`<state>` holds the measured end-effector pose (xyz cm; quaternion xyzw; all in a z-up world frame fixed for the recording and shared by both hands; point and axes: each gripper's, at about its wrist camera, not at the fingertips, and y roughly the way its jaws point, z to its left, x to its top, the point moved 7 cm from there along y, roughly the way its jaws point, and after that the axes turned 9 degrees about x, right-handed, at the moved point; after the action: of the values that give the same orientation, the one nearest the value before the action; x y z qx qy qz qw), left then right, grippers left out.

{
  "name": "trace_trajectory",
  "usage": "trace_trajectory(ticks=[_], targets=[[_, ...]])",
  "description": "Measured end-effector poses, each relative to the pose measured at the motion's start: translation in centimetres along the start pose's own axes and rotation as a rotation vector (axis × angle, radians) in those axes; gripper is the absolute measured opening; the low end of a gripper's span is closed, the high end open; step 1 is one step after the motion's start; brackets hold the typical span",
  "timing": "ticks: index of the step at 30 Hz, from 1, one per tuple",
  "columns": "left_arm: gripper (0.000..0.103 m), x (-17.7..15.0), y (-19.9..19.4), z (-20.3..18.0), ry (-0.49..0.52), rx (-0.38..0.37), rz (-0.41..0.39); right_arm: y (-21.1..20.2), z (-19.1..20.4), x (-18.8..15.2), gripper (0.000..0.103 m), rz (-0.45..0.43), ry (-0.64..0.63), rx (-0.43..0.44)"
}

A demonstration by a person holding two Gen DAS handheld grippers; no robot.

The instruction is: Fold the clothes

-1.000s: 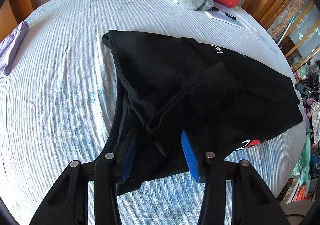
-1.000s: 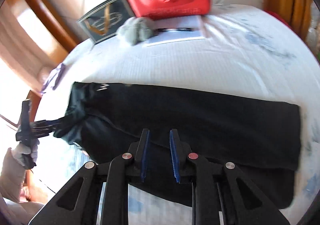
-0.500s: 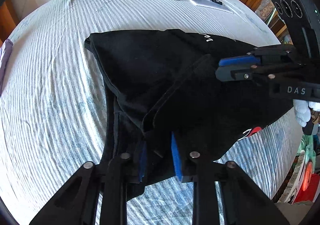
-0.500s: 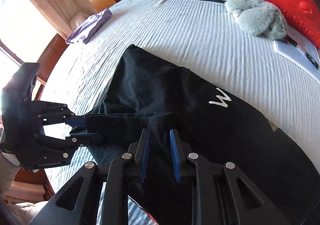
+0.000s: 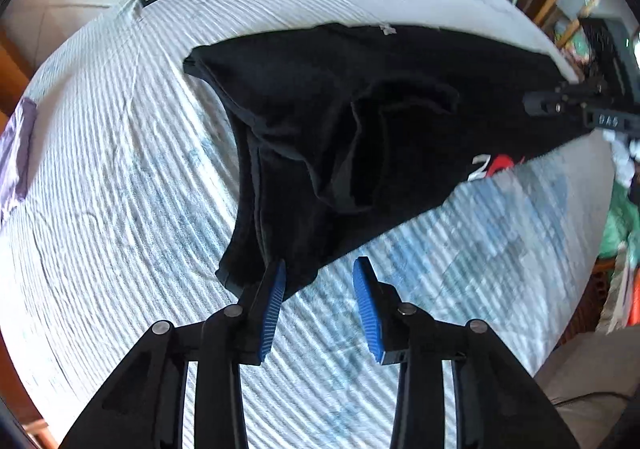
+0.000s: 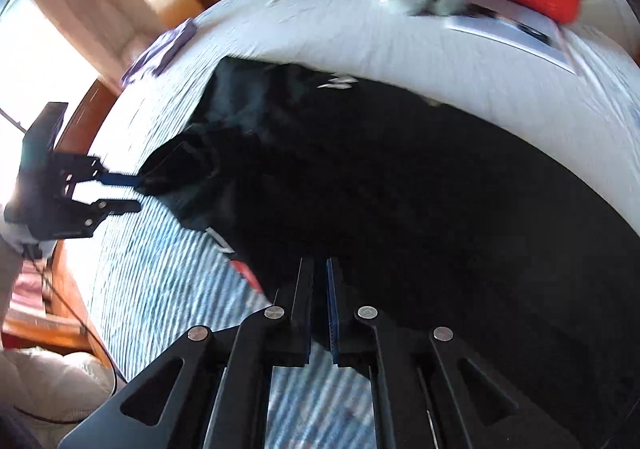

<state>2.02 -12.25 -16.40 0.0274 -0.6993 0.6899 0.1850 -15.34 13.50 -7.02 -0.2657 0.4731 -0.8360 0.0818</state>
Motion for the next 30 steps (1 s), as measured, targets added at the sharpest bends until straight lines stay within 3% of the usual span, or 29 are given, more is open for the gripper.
trace_trajectory(ticks=[3,5,8,14,16,17,19,22,24,27,30], targets=[[0.042,3.1,-1.7,1.4,-0.13,-0.045,-0.07,-3.6,-5.2,-1.9,0.009,-0.06,0.159,-0.096],[0.046,5.9,-1.6,1.0,-0.153,-0.034,-0.103,-6.0,-8.7,-3.2,0.013,-0.099,0.265,-0.16],[0.047,7.2,-0.9,-0.1,-0.164,-0.052,-0.091,-9.6,-13.9,-5.3,0.025,-0.159,0.424,-0.255],[0.047,10.8,1.5,-3.2,-0.201,-0.077,-0.122,-13.4,-20.3,-9.7,0.025,-0.201,0.596,-0.333],[0.047,13.0,4.2,-6.6,-0.148,-0.151,-0.035,-13.0,-21.6,-10.8,0.025,-0.181,0.633,-0.341],[0.047,12.4,5.1,-8.0,-0.094,-0.173,0.026,-12.9,-22.1,-11.3,0.024,-0.177,0.647,-0.342],[0.047,10.3,5.5,-10.4,0.05,-0.146,0.063,-13.0,-22.2,-11.5,0.024,-0.204,0.641,-0.326],[0.047,7.1,5.1,-11.1,0.129,-0.105,0.08,-13.3,-22.5,-12.0,0.024,-0.232,0.664,-0.302],[0.047,6.3,4.1,-9.8,0.08,-0.107,0.072,-14.1,-22.2,-12.6,0.024,-0.261,0.675,-0.3],[0.047,7.2,2.1,-6.7,-0.021,-0.054,-0.024,-15.9,-21.5,-13.8,0.024,-0.3,0.678,-0.314],[0.047,8.1,2.3,-3.4,-0.114,0.126,-0.073,-17.3,-20.9,-14.3,0.024,-0.283,0.642,-0.34]])
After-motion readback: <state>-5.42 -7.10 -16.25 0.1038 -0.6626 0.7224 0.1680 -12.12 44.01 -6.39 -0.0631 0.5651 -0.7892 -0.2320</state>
